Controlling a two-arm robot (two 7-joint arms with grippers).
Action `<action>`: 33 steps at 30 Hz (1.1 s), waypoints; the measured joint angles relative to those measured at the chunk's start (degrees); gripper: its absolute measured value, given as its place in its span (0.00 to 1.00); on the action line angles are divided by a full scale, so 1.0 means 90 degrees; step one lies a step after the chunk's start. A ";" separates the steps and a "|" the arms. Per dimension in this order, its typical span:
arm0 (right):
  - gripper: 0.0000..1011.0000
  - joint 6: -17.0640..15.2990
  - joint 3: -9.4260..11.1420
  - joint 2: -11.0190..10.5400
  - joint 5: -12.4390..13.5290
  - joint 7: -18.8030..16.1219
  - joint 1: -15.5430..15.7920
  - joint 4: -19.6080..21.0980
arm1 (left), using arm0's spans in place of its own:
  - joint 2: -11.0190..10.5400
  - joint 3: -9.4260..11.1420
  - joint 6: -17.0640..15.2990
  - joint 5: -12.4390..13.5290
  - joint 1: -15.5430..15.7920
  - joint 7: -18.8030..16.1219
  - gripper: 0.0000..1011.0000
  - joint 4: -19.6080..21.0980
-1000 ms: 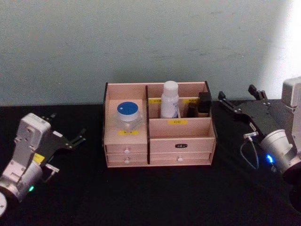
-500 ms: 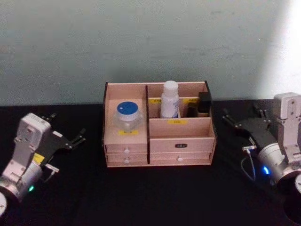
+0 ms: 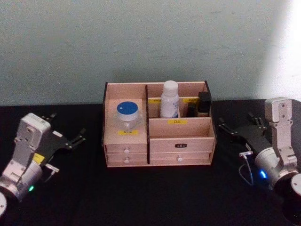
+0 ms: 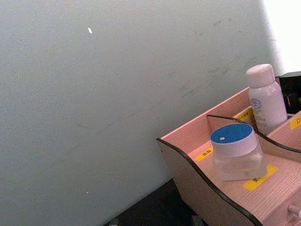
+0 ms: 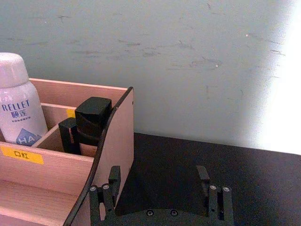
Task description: Pick up the facial cleanser and watermelon frost from the table and place them into the tiered storage box.
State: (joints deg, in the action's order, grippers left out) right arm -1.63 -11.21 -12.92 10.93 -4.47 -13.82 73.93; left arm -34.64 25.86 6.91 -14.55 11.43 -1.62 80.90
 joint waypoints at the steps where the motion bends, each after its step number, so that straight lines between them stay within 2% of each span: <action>1: 0.99 0.0002 0.0000 -0.0001 0.0001 0.0000 0.0000 0.0002 | 0.0000 0.0000 0.0000 0.0000 0.0000 0.0000 0.99 0.0000; 33: 0.99 0.0032 -0.0010 -0.0012 0.0026 0.0005 0.0005 0.0031 | 0.0000 0.0000 0.0000 0.0000 0.0000 0.0000 0.99 0.0000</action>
State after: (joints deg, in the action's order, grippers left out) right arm -1.34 -11.30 -13.03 11.17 -4.43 -13.78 74.21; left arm -34.65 25.86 6.91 -14.55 11.43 -1.62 80.90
